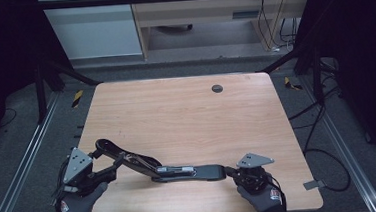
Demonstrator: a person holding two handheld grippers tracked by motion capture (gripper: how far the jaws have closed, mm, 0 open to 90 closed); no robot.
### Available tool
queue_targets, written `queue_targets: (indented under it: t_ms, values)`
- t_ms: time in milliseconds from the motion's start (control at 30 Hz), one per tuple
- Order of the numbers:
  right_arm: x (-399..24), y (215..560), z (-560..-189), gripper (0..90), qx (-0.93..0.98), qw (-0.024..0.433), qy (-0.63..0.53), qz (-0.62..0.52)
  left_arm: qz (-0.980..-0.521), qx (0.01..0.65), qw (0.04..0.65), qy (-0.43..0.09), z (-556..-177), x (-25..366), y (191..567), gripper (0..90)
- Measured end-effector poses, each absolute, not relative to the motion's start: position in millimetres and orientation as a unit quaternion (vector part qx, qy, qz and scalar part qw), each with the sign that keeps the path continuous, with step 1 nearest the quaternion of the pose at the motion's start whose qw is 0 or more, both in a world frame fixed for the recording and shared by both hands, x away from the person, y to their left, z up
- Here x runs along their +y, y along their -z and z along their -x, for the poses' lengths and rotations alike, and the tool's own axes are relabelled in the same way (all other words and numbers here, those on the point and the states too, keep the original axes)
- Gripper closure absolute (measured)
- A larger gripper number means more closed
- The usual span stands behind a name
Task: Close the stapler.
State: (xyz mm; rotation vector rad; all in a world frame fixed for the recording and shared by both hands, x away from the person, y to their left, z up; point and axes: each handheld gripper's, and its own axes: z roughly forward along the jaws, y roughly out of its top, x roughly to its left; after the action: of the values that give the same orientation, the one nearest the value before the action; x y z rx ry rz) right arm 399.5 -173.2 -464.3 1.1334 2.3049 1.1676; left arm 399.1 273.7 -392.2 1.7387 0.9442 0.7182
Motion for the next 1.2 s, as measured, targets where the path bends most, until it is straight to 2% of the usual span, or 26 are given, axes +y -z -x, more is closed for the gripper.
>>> queue_targets:
  t_ms: [733,1200]
  values:
    - [-156.7,479.2,-411.2,90.0,0.815,0.147,-0.396,-0.397,-0.708,0.397,0.504,-0.295,-405.8,277.0,386.3,48.4]
    - [-152.8,488.6,-419.4,90.0,0.821,0.136,-0.388,-0.396,-0.704,0.404,0.509,-0.286,-405.7,277.4,387.5,50.9]
